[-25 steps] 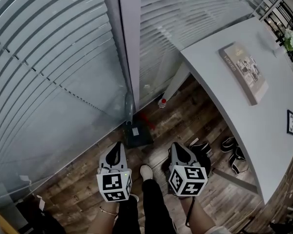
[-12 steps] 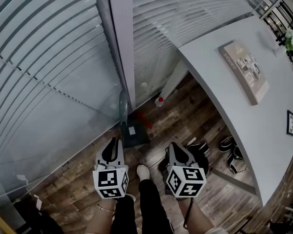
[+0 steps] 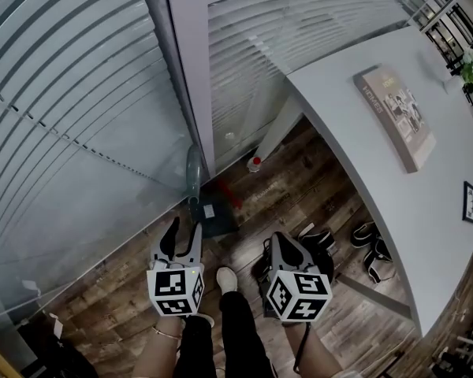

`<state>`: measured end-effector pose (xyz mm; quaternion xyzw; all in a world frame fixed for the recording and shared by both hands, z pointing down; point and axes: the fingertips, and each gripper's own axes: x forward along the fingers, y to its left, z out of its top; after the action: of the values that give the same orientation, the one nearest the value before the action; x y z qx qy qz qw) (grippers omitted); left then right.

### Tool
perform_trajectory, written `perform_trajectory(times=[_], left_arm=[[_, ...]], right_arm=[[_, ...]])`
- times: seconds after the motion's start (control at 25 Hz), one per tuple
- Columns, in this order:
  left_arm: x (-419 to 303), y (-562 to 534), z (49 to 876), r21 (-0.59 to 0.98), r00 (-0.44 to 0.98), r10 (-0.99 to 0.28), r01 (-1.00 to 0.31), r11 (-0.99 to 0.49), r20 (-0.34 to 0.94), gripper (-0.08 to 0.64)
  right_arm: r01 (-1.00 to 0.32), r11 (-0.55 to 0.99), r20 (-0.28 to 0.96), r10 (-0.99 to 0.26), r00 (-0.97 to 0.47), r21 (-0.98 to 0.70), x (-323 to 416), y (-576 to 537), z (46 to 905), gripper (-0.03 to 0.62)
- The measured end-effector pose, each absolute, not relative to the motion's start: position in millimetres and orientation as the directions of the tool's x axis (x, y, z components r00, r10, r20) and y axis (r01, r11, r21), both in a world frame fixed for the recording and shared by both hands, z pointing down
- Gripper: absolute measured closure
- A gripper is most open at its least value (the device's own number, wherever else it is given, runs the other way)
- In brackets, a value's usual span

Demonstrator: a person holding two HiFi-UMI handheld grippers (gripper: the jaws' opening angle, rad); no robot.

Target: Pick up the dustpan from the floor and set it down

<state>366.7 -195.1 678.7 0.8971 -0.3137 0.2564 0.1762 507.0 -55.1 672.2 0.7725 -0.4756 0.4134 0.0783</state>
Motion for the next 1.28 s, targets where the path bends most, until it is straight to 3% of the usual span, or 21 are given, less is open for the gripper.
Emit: perform_trajectory(times=[0.28, 1.28], left_arm=[[384.5, -207.4, 691.8, 0.124, 0.676, -0.483, -0.643, -0.756, 0.557, 0.339], [409.5, -236.9, 719.4, 0.108, 0.651, -0.529, -0.68, -0.725, 0.544, 0.337]], right_arm=[[-0.799, -0.536, 0.717, -0.667, 0.204, -0.271, 510.3, -56.3, 678.3, 0.56], [-0.789, -0.552, 0.741, -0.642, 0.198, -0.268, 519.3, -47.2, 696.5, 0.56]])
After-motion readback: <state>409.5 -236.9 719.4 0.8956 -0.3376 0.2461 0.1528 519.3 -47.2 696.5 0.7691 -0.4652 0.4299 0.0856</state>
